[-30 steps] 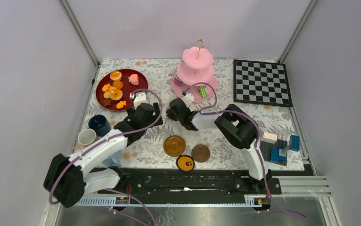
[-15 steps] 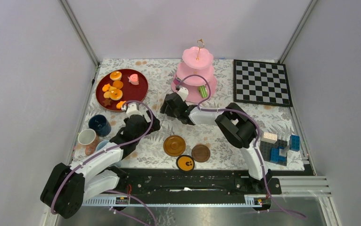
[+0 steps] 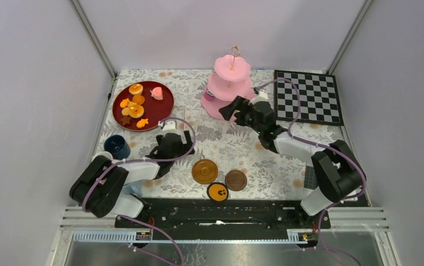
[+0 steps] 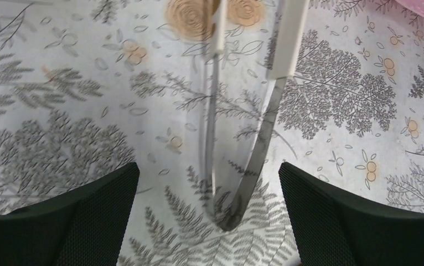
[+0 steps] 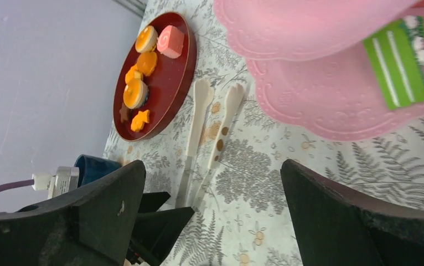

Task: Serve the afternoon tea
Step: Adjust the clamp at the center of the board, then pick up the clamp from the center of the board.

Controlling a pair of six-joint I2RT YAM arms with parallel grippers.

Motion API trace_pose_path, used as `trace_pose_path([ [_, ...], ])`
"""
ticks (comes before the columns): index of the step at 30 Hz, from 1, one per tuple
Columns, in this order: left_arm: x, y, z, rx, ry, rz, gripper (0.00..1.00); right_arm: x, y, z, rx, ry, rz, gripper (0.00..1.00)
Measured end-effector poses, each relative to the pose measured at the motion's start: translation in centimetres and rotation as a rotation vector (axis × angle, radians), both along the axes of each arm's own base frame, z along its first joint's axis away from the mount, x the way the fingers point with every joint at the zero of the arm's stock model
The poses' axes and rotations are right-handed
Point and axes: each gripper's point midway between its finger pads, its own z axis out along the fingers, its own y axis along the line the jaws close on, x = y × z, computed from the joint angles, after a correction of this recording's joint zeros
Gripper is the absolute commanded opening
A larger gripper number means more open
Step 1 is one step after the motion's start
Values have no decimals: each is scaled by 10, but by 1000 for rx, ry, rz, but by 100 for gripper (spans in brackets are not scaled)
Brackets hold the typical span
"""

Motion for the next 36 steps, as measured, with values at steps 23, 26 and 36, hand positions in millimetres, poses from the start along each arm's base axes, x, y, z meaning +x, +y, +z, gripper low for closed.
trace_pose_path([
  [23,48,-20,-11,201,-63,89,60,-21,-41,-32,63,-56,-16,100],
  [26,48,-18,-12,210,-65,105,53,-21,-42,-33,62,-53,-19,100],
  [36,37,-11,-5,275,15,98,47,-19,-46,-32,69,-65,-29,100],
])
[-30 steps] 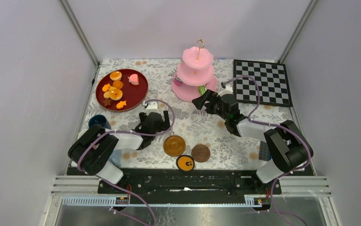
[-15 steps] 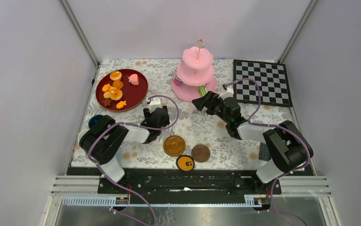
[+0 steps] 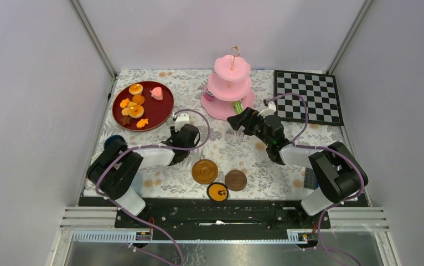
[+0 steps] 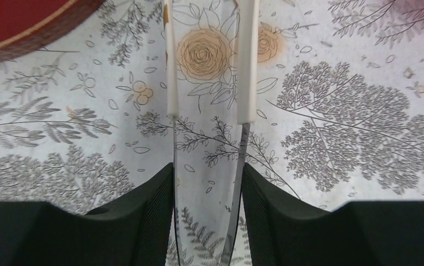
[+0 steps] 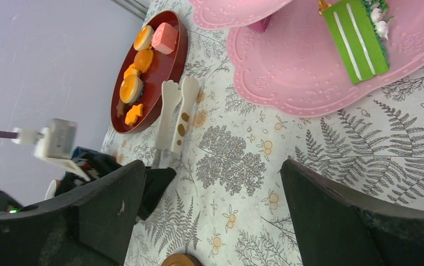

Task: Serve the afternoon tea
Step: Pick up the clamp from the center of the board, then pick up the desert from the tray.

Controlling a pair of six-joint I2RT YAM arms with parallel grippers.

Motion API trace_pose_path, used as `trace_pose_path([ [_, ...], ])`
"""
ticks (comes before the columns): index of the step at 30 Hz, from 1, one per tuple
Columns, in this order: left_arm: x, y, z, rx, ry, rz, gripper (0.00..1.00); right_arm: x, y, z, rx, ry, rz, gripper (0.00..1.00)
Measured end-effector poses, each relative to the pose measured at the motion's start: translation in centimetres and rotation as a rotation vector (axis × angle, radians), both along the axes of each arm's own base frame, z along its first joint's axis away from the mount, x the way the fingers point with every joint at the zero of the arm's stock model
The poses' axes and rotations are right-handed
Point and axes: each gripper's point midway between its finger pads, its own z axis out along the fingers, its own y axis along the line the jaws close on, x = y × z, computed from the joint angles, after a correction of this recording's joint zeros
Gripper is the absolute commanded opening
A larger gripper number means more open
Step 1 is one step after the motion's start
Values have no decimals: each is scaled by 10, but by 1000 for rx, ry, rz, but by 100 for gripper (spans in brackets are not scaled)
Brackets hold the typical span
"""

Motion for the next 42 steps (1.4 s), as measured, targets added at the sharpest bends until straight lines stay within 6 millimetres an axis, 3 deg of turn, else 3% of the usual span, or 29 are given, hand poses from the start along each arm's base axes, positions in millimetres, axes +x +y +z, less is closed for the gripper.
trace_pose_path([
  [6,5,0,50,-40,-9,-7,47,0,-5,-3,-3,5,-11,100],
  [10,16,11,81,-113,0,-1,47,0,-10,-3,-2,5,-21,100],
  [17,25,57,124,-108,60,28,47,-1,-18,4,11,-11,-36,100],
  [21,39,84,161,-101,58,37,46,-1,-18,5,21,-11,-38,100],
  [22,44,100,171,-100,51,64,45,-1,-18,5,23,-10,-38,100],
  [25,58,124,190,-83,38,90,44,0,-18,8,35,-14,-40,99],
  [28,65,132,186,-66,67,84,43,0,-18,9,45,-14,-40,100],
  [35,67,122,145,-77,207,30,43,3,-19,12,62,-20,-46,100],
  [42,81,121,138,-83,226,26,44,4,-18,8,80,-6,-40,100],
])
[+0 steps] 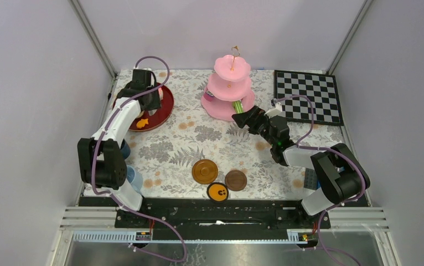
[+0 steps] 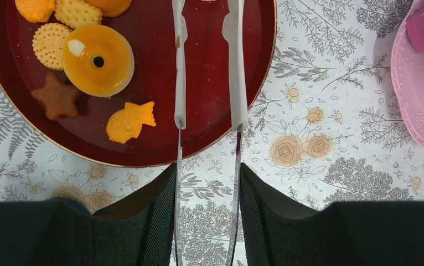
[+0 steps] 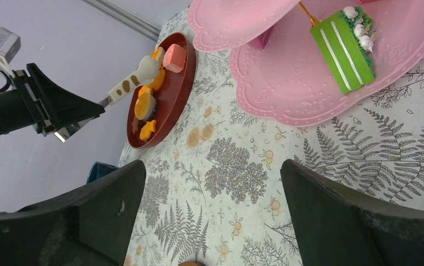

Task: Serve the afternoon tea
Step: Pick up the desert from the tray.

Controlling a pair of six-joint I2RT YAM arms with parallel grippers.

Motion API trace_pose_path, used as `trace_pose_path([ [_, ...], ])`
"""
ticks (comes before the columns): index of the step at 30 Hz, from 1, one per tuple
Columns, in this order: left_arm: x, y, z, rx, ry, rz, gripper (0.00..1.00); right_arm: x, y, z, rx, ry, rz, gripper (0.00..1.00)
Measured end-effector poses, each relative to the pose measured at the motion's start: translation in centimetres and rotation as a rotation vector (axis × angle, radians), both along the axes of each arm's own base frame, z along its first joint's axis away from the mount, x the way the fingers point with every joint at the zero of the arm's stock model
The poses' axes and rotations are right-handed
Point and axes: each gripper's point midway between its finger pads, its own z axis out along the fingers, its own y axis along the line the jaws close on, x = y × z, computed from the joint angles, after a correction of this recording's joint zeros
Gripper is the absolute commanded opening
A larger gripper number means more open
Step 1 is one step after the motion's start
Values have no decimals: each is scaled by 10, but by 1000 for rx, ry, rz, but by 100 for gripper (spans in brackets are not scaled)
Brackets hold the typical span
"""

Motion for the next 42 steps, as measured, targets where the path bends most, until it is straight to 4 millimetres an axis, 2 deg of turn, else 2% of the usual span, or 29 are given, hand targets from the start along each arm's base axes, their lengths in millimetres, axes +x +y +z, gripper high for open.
trace_pose_path([
  [15,14,-1,-41,-13,68,40,46,2,-2,-4,34,13,0,100],
  [27,30,-1,-37,-44,5,105,49,3,-4,-7,70,25,3,100],
  [39,37,-2,-53,-55,20,130,49,4,-4,-8,92,33,7,98],
  [42,40,-2,-51,-57,10,132,43,5,-5,-10,90,36,5,98],
])
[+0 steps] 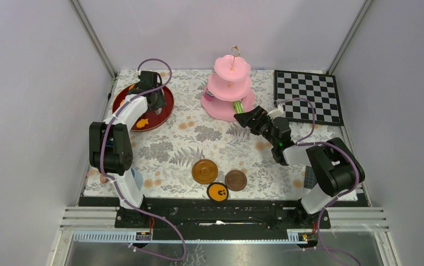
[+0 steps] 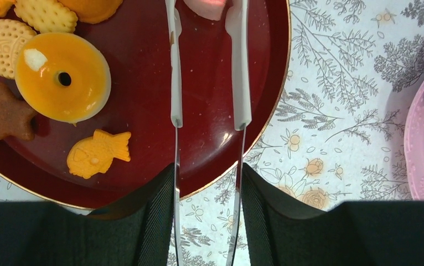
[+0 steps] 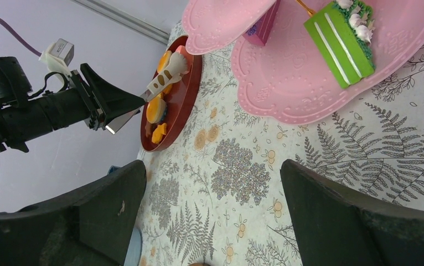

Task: Serve the afternoon tea
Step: Pick up the desert from the tray.

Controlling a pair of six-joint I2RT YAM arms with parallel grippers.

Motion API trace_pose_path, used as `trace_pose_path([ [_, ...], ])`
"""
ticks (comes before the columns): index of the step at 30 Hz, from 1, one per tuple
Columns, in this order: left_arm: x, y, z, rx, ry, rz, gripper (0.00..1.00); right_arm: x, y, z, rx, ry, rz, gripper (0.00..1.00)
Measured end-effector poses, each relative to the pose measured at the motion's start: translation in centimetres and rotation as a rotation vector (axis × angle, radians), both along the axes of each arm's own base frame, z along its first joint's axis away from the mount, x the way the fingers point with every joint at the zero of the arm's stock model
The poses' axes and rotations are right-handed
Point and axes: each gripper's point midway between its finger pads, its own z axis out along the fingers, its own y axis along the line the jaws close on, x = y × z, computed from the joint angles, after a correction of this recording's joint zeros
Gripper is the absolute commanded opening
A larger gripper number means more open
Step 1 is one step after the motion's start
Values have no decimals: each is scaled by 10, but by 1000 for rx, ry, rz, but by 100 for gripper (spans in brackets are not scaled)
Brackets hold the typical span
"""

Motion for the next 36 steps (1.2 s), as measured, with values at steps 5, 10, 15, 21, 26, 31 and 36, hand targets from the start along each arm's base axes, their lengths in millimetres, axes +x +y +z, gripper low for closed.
trace_pose_path([
  [5,4,0,2,-5,-15,7,31,1,-1,0,0,-1,-2,99],
  [10,5,0,3,-3,-18,13,16,1,-1,0,0,-1,-3,98],
  [15,5,4,4,10,-35,27,3,1,-1,0,0,0,-3,99],
  [21,-11,10,16,28,-56,42,0,1,-2,-1,-1,1,-5,98],
  [26,-20,14,44,36,-120,50,0,1,-3,-1,-1,2,-7,98],
  [31,-29,16,65,39,-166,44,0,1,-3,-2,-2,4,-7,98],
  [36,-46,8,72,9,-170,-11,0,0,-3,-2,-4,4,-7,98],
])
